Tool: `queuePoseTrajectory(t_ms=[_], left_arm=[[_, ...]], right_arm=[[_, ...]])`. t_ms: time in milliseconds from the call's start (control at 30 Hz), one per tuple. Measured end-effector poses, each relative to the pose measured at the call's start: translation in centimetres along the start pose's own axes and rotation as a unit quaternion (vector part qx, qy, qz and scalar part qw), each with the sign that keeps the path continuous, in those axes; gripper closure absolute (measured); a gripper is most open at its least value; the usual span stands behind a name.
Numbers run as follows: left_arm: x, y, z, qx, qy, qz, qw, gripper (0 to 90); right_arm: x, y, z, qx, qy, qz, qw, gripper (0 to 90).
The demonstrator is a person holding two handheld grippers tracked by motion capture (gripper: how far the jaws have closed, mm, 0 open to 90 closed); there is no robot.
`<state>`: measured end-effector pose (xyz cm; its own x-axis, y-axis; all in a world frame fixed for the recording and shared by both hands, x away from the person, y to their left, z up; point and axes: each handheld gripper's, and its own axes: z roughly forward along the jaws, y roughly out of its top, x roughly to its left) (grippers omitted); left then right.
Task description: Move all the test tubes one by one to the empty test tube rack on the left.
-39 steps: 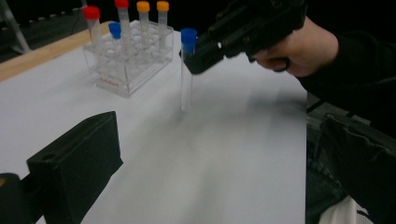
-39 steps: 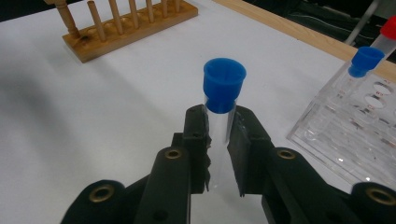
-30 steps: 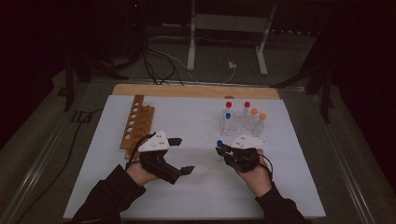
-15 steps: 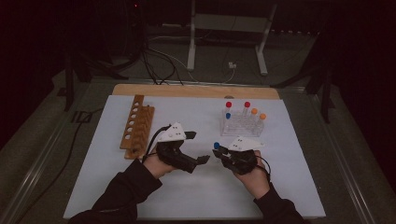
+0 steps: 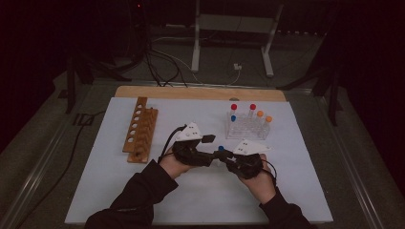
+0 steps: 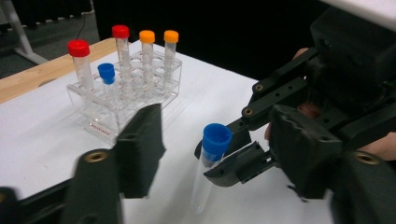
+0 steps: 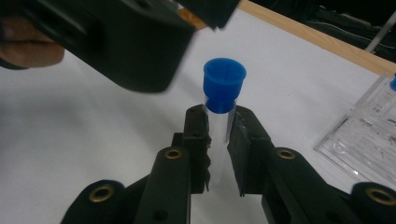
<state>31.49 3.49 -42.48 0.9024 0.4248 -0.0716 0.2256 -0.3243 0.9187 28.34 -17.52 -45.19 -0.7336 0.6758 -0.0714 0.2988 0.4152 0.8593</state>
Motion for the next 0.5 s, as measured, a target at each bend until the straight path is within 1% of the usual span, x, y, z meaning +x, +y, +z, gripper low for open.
queuePoseTrajectory(t_ms=[33,133,200,300,400,467,500], left_arm=[[-0.01,-0.04,0.13,0.004,-0.003,0.001,1.0000,41.6],[-0.04,-0.19,0.49,0.010,0.002,0.004,0.9999,47.8],[-0.02,-0.23,0.60,0.013,0.001,0.003,0.9999,52.4],[0.00,-0.35,0.90,0.020,-0.001,0.007,0.9998,59.5],[0.04,-0.39,1.04,0.022,-0.004,0.007,0.9997,67.0],[0.04,-0.40,1.07,0.023,-0.002,0.010,0.9997,70.1],[0.03,-0.37,1.11,0.024,-0.007,0.009,0.9996,72.7]], right_arm=[[0.01,0.01,-0.01,0.000,0.000,-0.001,1.0000,77.0],[0.05,0.05,-0.06,0.000,0.000,0.000,1.0000,77.0],[0.05,0.06,-0.07,-0.001,0.001,0.000,1.0000,77.0],[0.04,0.04,-0.04,0.000,0.001,-0.001,1.0000,77.0],[0.03,0.04,-0.07,0.000,0.000,-0.001,1.0000,77.0],[0.03,0.06,-0.09,-0.001,0.000,-0.001,1.0000,77.0],[0.04,0.07,-0.10,-0.001,0.000,-0.001,1.0000,77.0]])
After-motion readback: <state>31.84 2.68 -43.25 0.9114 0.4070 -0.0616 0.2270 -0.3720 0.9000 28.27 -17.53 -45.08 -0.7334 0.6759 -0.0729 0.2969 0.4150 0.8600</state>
